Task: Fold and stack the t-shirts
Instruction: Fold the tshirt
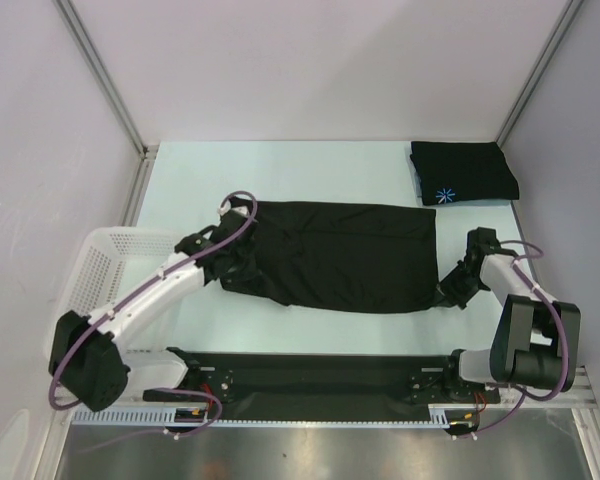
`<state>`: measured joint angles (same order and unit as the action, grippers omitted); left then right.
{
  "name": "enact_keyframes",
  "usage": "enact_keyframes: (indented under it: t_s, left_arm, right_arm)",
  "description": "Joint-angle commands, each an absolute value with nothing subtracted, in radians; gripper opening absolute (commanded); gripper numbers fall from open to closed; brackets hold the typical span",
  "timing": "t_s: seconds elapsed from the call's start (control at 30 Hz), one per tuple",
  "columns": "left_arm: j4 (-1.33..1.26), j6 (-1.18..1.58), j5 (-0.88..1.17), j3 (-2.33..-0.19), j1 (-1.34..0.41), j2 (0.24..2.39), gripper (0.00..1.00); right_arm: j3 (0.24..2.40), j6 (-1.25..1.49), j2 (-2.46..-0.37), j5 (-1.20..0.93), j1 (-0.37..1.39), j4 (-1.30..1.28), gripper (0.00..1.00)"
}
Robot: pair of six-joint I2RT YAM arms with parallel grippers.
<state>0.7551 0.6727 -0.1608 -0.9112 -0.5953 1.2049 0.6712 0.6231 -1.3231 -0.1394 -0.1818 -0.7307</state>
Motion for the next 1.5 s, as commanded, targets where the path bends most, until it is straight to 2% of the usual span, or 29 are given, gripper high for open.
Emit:
enact_keyframes:
  t_s: [0.0, 0.33, 0.73, 1.1, 1.47]
  left_arm:
    - [0.690, 0.558, -0.132, -1.021, -0.554, 1.279, 0.00]
    - [0.672, 0.460, -0.091, -1.293, -0.459, 1.520, 0.00]
    - [0.673, 0.425, -0.046, -1.512, -0.373, 1.707, 0.00]
    - [0.683, 0.416, -0.008, -1.614, -0.330, 1.807, 0.00]
    - [0.707, 0.417, -0.015, -1.612, -0.298, 1.844, 0.00]
  right_arm:
    - [0.756, 0.574, -1.359, -0.144, -0.178, -0.735, 0.00]
    - [0.920, 0.523, -1.494, -0.216, -0.178, -0.724, 0.00]
    - [1.147, 0.480, -1.699, -0.265, -0.186, -0.733, 0.00]
    - [1.258, 0.485, -1.790, -0.265, -0.192, -0.738, 0.00]
    - [1.315, 0.492, -1.885, -0.296, -0.189, -0.703, 0.00]
